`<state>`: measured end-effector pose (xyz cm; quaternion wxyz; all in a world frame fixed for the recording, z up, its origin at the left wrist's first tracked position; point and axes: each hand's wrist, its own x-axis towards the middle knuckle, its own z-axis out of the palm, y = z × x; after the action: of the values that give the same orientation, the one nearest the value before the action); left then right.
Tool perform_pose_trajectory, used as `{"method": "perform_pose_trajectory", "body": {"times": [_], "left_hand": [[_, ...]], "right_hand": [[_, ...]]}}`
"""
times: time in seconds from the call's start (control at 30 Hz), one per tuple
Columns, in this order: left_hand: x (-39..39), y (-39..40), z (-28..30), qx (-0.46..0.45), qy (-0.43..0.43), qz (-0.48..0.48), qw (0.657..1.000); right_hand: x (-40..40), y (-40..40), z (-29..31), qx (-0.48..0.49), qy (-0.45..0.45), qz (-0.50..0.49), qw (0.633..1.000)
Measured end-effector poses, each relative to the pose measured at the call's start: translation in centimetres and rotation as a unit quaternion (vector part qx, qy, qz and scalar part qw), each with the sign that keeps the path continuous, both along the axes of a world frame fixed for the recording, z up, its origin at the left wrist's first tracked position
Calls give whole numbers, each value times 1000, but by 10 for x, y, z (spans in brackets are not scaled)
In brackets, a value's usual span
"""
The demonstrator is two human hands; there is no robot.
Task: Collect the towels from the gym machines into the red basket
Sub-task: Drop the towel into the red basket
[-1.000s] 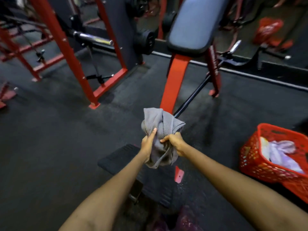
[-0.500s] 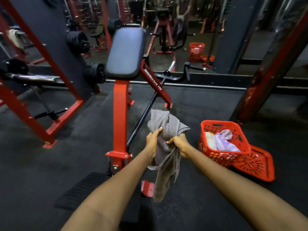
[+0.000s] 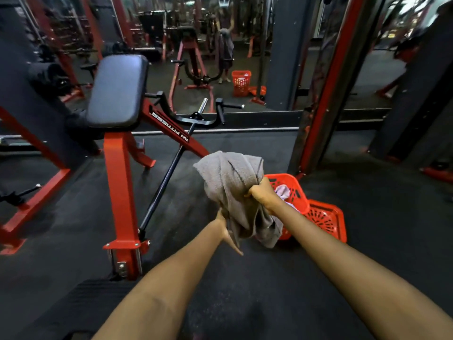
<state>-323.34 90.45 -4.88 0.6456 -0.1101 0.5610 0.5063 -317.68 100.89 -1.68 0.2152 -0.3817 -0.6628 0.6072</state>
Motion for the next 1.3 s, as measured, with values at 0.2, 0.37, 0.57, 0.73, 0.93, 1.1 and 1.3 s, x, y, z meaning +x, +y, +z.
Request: {"method": "perform_pose_trajectory", "body": {"times": [0.2, 0.37, 0.57, 0.73, 0.93, 1.1, 1.3], "left_hand": [[38, 25, -54, 100, -141, 54, 983], [29, 38, -62, 225, -18, 308, 924], [-32, 28, -45, 195, 92, 276, 937], [-54, 37, -47, 64, 223, 160, 959], [-59, 45, -17, 227, 93, 154, 957], [-58, 58, -21, 206, 148, 33, 967], [-57, 67, -22, 229, 93, 30, 969]], "right_hand": [[21, 15, 14, -125, 44, -71, 989], [45, 49, 3, -176, 75, -72, 979], [45, 66, -2, -160, 60, -69, 983], [12, 67, -19, -142, 70, -57, 986], [-26, 57, -41, 6, -27, 36, 999], [-24, 55, -33, 136, -102, 95, 981], [3, 88, -42, 17, 42, -186, 981]]}}
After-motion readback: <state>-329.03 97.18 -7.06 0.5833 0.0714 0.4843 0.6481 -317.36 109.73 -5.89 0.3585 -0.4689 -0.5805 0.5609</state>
